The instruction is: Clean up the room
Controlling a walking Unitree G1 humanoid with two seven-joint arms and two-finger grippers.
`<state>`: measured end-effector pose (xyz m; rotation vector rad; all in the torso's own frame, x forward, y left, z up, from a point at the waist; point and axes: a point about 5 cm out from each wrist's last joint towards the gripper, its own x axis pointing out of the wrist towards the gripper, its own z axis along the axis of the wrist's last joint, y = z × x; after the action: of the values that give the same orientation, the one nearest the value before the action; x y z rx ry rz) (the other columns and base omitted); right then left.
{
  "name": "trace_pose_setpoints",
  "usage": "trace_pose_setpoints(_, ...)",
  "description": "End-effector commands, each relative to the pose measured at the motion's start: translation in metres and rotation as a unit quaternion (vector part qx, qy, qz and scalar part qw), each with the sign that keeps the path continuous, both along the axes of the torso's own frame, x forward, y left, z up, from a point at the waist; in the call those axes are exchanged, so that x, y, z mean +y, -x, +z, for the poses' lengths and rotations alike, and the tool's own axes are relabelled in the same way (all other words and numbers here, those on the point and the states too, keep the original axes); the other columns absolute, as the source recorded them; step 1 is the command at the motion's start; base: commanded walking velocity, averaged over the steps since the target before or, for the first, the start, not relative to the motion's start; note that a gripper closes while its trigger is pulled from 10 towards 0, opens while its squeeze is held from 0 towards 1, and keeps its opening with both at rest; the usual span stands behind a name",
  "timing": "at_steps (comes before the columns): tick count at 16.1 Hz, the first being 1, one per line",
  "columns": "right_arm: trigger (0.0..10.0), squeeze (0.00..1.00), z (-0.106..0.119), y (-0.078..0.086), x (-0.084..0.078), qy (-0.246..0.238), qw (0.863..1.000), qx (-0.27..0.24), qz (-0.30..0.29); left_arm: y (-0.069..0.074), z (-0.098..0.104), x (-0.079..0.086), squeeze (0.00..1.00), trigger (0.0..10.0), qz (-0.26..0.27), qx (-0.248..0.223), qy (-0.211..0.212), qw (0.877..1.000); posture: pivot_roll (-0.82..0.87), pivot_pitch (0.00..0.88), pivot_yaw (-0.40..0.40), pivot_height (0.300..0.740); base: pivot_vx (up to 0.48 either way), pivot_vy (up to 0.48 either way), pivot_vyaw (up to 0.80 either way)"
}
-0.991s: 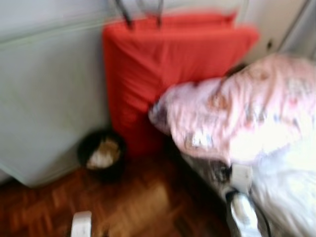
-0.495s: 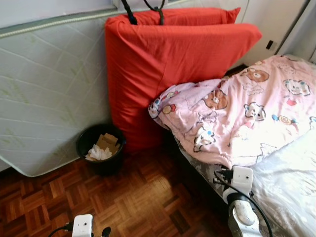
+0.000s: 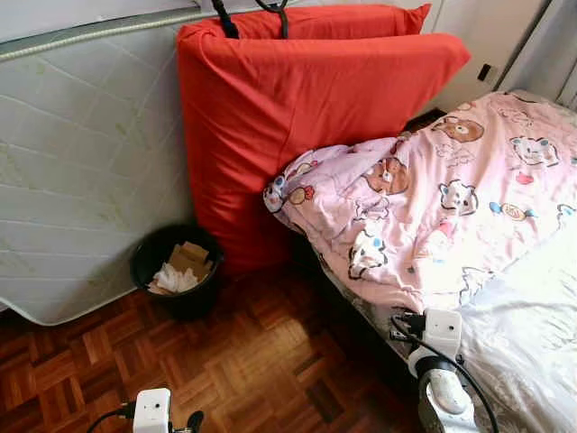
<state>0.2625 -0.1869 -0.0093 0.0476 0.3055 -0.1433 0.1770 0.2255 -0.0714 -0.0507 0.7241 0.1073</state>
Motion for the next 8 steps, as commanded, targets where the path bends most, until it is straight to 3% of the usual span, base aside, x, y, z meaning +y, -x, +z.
trace_pose_setpoints(1, 10.0, 0.0, -0.004, 0.002, 0.001, -0.002, 1.0, 0.014, 0.005, 0.006, -0.004, -0.001, 0.0, 10.0, -0.007, 0.017, 0.001, 1.0, -0.05, 0.106, -0.056, 0.74, 0.0, 0.0, 0.0)
trace_pose_setpoints(2, 10.0, 0.23, -0.006, 0.003, 0.001, -0.002, 1.0, 0.021, 0.009, 0.006, -0.004, -0.001, 0.0, 10.0, -0.007, 0.017, 0.001, 1.0, -0.05, 0.106, -0.056, 0.74, 0.0, 0.0, 0.0)
trace_pose_setpoints(3, 10.0, 0.93, -0.007, 0.004, 0.002, -0.001, 1.0, 0.027, 0.012, 0.006, -0.004, -0.001, 0.0, 10.0, -0.007, 0.017, 0.001, 1.0, -0.05, 0.106, -0.056, 0.74, 0.0, 0.0, 0.0)
trace_pose_setpoints(4, 10.0, 0.93, -0.007, 0.004, 0.002, -0.001, 1.0, 0.027, 0.012, 0.006, -0.004, -0.001, 0.0, 10.0, -0.007, 0.017, 0.001, 1.0, -0.05, 0.106, -0.056, 0.74, 0.0, 0.0, 0.0)
trace_pose_setpoints(5, 10.0, 1.0, -0.01, 0.006, 0.003, -0.002, 0.999, 0.037, 0.017, 0.005, -0.004, -0.001, 0.0, 10.0, -0.007, 0.017, 0.001, 1.0, -0.05, 0.109, -0.056, 0.74, 0.0, 0.0, 0.0)
trace_pose_setpoints(8, 10.0, 1.0, -0.018, 0.012, 0.005, -0.002, 0.998, 0.065, 0.026, 0.005, -0.003, -0.001, 0.0, 10.0, -0.006, 0.017, 0.001, 1.0, -0.05, 0.11, -0.056, 0.74, 0.0, 0.0, 0.0)
